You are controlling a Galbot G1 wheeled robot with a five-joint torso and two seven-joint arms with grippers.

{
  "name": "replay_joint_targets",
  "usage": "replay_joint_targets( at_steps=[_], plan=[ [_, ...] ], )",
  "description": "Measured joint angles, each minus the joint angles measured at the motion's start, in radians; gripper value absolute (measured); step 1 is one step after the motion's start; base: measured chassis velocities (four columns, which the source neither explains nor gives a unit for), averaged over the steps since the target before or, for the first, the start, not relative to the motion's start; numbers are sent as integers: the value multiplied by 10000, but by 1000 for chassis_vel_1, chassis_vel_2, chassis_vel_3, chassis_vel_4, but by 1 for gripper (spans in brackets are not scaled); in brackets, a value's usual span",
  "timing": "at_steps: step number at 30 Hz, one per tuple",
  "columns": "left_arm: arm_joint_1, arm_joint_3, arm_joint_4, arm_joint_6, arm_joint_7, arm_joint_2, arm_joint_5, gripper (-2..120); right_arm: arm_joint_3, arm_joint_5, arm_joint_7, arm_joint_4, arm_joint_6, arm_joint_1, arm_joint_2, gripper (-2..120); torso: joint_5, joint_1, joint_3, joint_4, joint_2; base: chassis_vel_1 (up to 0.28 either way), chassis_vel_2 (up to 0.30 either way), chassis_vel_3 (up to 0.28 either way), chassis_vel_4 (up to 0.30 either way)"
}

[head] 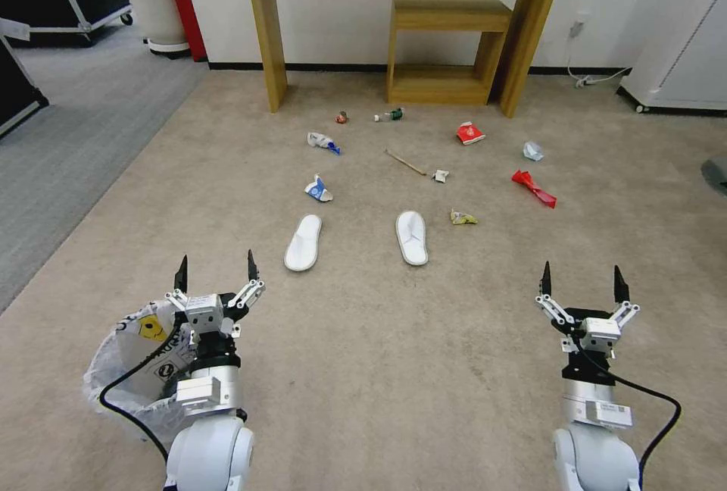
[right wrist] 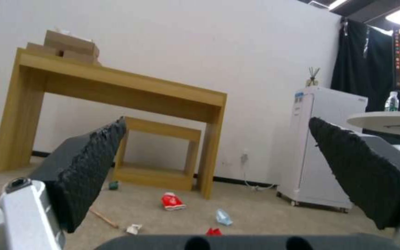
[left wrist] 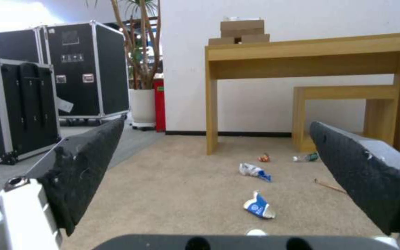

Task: Pick up the trash bin and place the garbage on the floor into it.

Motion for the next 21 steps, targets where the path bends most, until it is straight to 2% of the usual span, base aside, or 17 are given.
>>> replay_joint_targets(
  at_steps=[21],
  plan=[
    [87,15,2,77,-78,107,-380,100,12,-430,-33,-204,227,48,148,100,-1,0,0,0,0,0,0,0,0]
  ],
)
